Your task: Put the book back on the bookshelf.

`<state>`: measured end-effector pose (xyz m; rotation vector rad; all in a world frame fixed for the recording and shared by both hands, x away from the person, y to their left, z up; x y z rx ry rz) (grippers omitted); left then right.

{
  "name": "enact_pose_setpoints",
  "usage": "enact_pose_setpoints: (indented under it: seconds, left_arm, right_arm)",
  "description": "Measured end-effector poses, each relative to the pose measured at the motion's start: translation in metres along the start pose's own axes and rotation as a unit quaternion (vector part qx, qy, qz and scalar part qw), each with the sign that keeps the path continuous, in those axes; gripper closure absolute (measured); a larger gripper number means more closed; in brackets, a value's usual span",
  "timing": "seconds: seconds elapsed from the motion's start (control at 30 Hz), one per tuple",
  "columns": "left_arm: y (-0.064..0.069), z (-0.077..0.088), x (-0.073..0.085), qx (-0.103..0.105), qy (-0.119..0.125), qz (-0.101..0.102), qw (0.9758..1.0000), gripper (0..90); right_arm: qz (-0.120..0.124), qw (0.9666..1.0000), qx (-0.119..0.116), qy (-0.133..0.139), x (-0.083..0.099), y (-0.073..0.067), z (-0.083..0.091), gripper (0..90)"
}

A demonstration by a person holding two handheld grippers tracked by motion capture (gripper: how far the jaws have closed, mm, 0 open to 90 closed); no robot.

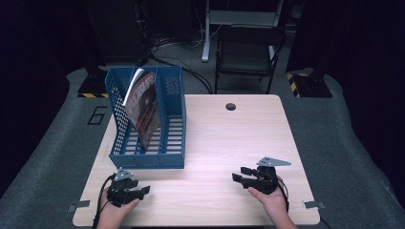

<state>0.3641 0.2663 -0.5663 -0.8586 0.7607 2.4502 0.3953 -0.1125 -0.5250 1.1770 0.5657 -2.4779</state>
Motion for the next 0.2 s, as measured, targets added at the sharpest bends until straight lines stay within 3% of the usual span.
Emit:
enact_pose_setpoints:
  seconds: [0.2]
  left_arm:
    - [0.0018,0.0012,0.0000,0.003,-0.003,-0.008,1.0000,39.9]
  right_arm:
    - [-0.004,1.0000,0.002,-0.006,0.0009,0.0023,-0.0008,44.6]
Point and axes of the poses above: each handheld gripper's, and its own axes: z roughly backward along the jaws, x roughly out of its underside, y roughly to its right, the point moved 8 cm from there along -z, roughly forward along the jaws, and after that the axes turned 15 degrees about x, right-handed, at the moved point
